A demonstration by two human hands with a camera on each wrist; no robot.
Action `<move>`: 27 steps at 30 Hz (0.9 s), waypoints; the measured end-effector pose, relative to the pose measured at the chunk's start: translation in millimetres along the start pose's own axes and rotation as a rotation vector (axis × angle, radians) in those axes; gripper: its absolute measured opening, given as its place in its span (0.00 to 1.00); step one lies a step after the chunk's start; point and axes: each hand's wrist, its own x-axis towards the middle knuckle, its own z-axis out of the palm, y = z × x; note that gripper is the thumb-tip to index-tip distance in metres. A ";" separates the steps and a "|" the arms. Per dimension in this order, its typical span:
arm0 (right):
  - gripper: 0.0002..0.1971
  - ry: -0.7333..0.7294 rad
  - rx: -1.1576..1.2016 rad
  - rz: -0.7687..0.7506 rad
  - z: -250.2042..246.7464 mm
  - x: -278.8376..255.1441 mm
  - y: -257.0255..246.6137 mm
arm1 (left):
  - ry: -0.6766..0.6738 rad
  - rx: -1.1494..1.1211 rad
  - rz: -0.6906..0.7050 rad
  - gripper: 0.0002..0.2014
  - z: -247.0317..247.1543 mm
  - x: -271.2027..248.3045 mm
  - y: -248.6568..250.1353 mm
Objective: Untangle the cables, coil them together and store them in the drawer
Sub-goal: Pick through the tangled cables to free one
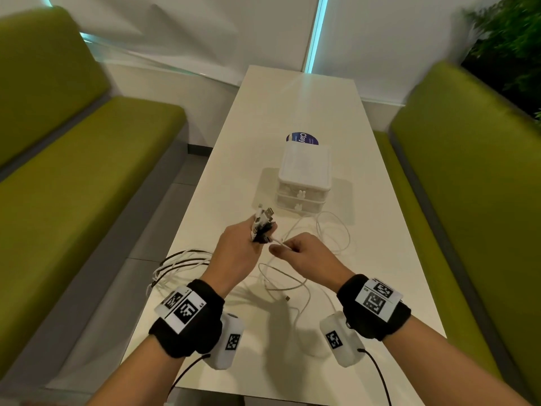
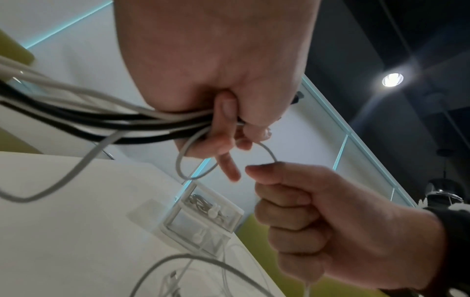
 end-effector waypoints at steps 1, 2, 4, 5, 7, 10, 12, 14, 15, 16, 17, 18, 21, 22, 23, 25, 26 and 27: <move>0.30 0.007 -0.002 -0.007 -0.8 0.5 0.0 | 0.029 0.008 0.009 0.07 -2.1 2.1 0.8; 0.31 0.014 0.005 -0.021 -2.5 1.5 -0.2 | 0.056 0.005 0.015 0.07 -4.9 5.3 1.5; 0.31 0.030 0.023 -0.053 -6.8 4.0 -0.9 | 0.118 -0.023 0.002 0.08 -12.5 11.1 0.9; 0.30 0.037 0.034 -0.070 -8.7 5.3 -1.7 | 0.159 -0.030 -0.011 0.08 -17.2 14.0 1.1; 0.29 0.043 0.064 -0.099 -10.0 6.7 -3.5 | 0.242 -0.068 -0.047 0.07 -25.6 18.1 1.4; 0.29 0.006 0.100 -0.101 -7.0 5.0 -3.3 | 0.343 -0.170 -0.118 0.12 -34.1 19.2 3.1; 0.30 -0.048 0.113 -0.061 -5.4 3.5 2.1 | 0.395 -0.221 -0.188 0.15 -40.8 18.0 1.3; 0.32 -0.044 0.066 -0.019 -5.5 2.2 8.1 | 0.416 -0.239 -0.235 0.12 -45.9 16.9 -2.5; 0.33 -0.004 0.025 -0.010 -5.7 2.3 10.5 | 0.397 -0.212 -0.232 0.11 -46.7 15.2 -4.9; 0.34 0.051 -0.011 -0.006 -6.2 3.5 11.8 | 0.352 -0.167 -0.216 0.11 -45.4 12.8 -6.6; 0.34 0.101 -0.039 -0.002 -6.8 5.2 12.4 | 0.288 -0.127 -0.189 0.10 -41.7 9.4 -6.8; 0.33 0.131 -0.067 -0.001 -7.5 7.5 10.8 | 0.215 -0.090 -0.150 0.10 -35.7 5.4 -5.5; 0.28 0.089 -0.182 -0.035 -10.0 12.7 -1.3 | -0.029 0.010 0.002 0.14 -11.4 -5.7 -3.1; 0.24 0.048 -0.195 -0.058 -11.2 13.5 -5.6 | -0.093 0.051 0.034 0.19 -5.4 -7.8 -2.7; 0.21 0.008 -0.186 -0.077 -13.0 13.5 -9.2 | -0.133 0.094 0.046 0.22 -1.6 -9.3 -1.4; 0.18 -0.029 -0.153 -0.097 -17.7 12.3 -11.1 | -0.159 0.186 0.024 0.20 -0.5 -7.9 0.5; 0.18 -0.026 -0.133 -0.094 -19.3 11.8 -9.1 | -0.168 0.235 0.014 0.17 -1.6 -6.4 2.3; 0.19 -0.022 -0.111 -0.083 -19.8 10.5 -6.2 | -0.180 0.278 0.005 0.15 -3.5 -5.0 3.5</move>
